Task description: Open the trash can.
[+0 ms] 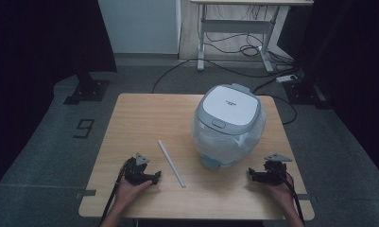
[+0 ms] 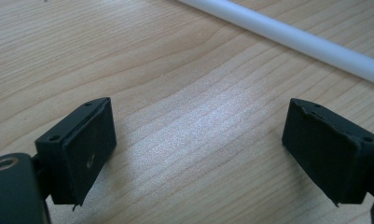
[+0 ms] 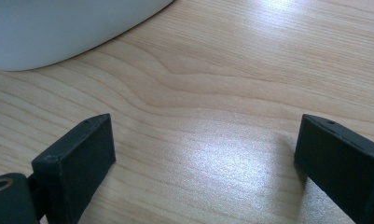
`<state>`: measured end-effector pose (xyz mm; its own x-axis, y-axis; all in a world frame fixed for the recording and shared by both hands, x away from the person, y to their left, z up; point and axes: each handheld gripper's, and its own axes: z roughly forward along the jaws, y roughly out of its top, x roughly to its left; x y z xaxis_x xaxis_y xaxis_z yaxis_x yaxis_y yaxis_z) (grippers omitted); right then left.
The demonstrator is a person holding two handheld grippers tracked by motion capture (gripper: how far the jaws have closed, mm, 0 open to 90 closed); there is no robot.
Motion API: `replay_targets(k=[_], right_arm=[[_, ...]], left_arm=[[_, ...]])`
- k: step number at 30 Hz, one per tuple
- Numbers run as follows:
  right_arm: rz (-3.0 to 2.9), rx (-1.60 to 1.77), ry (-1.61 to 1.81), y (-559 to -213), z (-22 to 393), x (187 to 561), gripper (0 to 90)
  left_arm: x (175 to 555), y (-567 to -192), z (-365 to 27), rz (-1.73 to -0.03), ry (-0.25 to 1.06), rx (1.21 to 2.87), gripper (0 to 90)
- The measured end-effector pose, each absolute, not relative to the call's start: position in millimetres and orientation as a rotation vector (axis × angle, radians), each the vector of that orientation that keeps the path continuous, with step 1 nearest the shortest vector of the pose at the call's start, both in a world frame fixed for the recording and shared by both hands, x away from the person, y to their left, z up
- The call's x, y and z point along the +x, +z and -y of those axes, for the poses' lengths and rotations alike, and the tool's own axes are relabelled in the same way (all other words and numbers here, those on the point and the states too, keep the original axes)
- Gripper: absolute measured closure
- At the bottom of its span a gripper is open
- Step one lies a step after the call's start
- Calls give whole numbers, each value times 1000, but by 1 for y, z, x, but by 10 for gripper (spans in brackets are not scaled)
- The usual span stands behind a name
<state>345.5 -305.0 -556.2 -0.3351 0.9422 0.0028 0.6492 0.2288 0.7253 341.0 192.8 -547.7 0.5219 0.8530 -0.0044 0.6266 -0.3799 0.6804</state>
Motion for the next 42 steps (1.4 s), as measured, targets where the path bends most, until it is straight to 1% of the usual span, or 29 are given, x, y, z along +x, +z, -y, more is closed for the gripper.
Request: replay_targets(k=[6, 9, 10, 22, 24, 30, 34, 36, 37, 38, 39, 42], right_arm=[[-2064, 1464, 893, -556, 305, 344, 53], [-2059, 1462, 894, -556, 305, 342, 73], [-2051, 1460, 902, -556, 306, 339, 111], [-2054, 1450, 909, -554, 308, 337, 153], [-2035, 1435, 905, -549, 308, 333, 167], [-1989, 1417, 1051, -527, 312, 320, 235], [-1967, 1399, 1108, -515, 314, 312, 250], [-1942, 1385, 1169, -503, 314, 306, 288], [-1942, 1385, 1169, -503, 314, 306, 288], [-1935, 1361, 1205, -495, 315, 302, 334], [-1935, 1361, 1205, -495, 315, 302, 334], [-1928, 1319, 1282, -476, 317, 296, 421]], left_arm=[[341, -548, -193, -1194, 464, 2135, 94], [341, -548, -193, -1193, 464, 2135, 94], [341, -548, -193, -1192, 463, 2136, 94], [341, -548, -193, -1191, 463, 2136, 93], [341, -548, -193, -1191, 463, 2136, 94], [341, -548, -193, -1191, 463, 2136, 93], [342, -548, -193, -1188, 461, 2138, 92], [342, -548, -193, -1188, 461, 2139, 91], [342, -548, -193, -1188, 461, 2139, 91], [342, -548, -193, -1188, 461, 2139, 91], [342, -548, -193, -1188, 461, 2139, 91], [342, -548, -193, -1187, 460, 2140, 89]])
